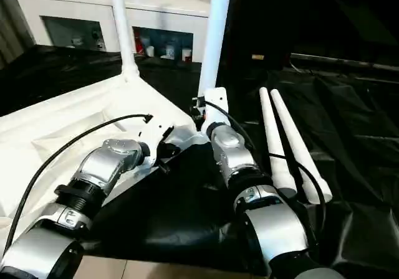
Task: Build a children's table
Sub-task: Insert table leg to table base
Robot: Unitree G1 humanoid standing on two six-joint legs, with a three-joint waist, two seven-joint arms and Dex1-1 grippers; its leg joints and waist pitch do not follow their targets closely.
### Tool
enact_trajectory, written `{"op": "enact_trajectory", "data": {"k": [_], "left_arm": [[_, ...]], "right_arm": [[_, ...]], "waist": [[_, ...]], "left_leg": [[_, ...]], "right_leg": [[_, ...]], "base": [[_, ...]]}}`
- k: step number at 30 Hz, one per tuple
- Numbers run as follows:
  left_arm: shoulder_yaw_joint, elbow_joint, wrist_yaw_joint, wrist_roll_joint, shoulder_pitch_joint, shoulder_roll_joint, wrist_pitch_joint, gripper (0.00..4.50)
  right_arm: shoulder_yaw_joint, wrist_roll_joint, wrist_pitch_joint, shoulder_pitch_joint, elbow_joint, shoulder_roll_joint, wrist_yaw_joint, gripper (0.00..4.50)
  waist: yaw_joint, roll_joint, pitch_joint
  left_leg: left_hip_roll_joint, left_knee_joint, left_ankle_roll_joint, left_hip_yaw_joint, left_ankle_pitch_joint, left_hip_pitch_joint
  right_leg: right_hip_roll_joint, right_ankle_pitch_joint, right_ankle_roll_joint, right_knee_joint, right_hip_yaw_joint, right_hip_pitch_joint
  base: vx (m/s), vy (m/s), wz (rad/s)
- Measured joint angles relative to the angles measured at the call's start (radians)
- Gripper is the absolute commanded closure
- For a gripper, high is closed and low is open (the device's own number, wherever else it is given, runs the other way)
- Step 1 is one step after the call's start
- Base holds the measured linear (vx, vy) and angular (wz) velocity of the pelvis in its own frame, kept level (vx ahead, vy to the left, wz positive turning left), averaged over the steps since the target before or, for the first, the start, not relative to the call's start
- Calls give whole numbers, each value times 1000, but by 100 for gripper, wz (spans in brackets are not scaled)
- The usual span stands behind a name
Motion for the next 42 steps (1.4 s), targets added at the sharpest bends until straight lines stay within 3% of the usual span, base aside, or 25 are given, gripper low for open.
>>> {"op": "enact_trajectory", "data": {"k": [6,7,10,11,15,16,18,21,34,42], "left_arm": [[-1,-9,-10,-5,3,12,0,450],[-1,-10,-10,-6,4,14,0,450],[-1,-12,-11,-6,4,24,-4,450],[-1,-12,-13,-7,5,30,-8,450],[0,-15,-10,-4,4,41,-20,450],[-1,-16,-11,-5,5,43,-21,450],[0,-17,-11,-5,4,46,-23,450],[0,-19,-11,-5,4,48,-26,450],[-1,-22,-22,-5,4,56,-31,450],[-35,-25,-64,2,9,85,-73,450]], "right_arm": [[-28,3,-25,-17,28,-1,50,263],[-34,6,-26,-17,29,-1,60,228],[-53,18,-26,-18,30,-2,105,228],[-60,22,-26,-18,31,-3,119,187],[-65,30,-21,-18,69,2,167,178],[-70,33,-20,-19,71,1,172,148],[-75,38,-20,-19,71,1,192,137],[-81,40,-22,-19,72,1,210,137],[-114,50,-35,-19,80,-3,229,229],[-119,49,-29,-19,85,-33,301,248]], "waist": [[0,0,0],[-1,0,0],[-3,0,0],[-4,0,0],[-5,1,1],[-4,1,1],[-2,1,1],[2,1,1],[5,2,1],[8,2,2]], "left_leg": [[0,-2,0,1,0,0],[0,-2,0,2,0,0],[1,-3,0,2,0,0],[1,-3,0,2,0,0],[1,-4,0,2,0,-2],[1,-5,0,2,0,-2],[1,-7,-2,3,-1,-1],[1,-9,-3,3,-2,-1],[2,-11,-3,3,-2,-1],[2,-11,-3,3,-2,-2]], "right_leg": [[0,1,-1,0,0,-2],[0,1,-2,0,0,-2],[1,2,-2,0,0,-3],[1,3,-2,0,0,-4],[1,5,-5,0,0,-6],[1,6,-6,0,0,-7],[1,9,-11,0,0,-7],[1,9,-11,1,-1,-7],[2,9,-11,1,-1,-8],[2,9,-11,1,-1,-9]], "base": [[0,0,0],[0,0,0],[0,0,0],[0,0,0],[0,0,0],[0,0,0],[0,0,0],[0,0,0],[0,0,0],[0,0,0]]}}
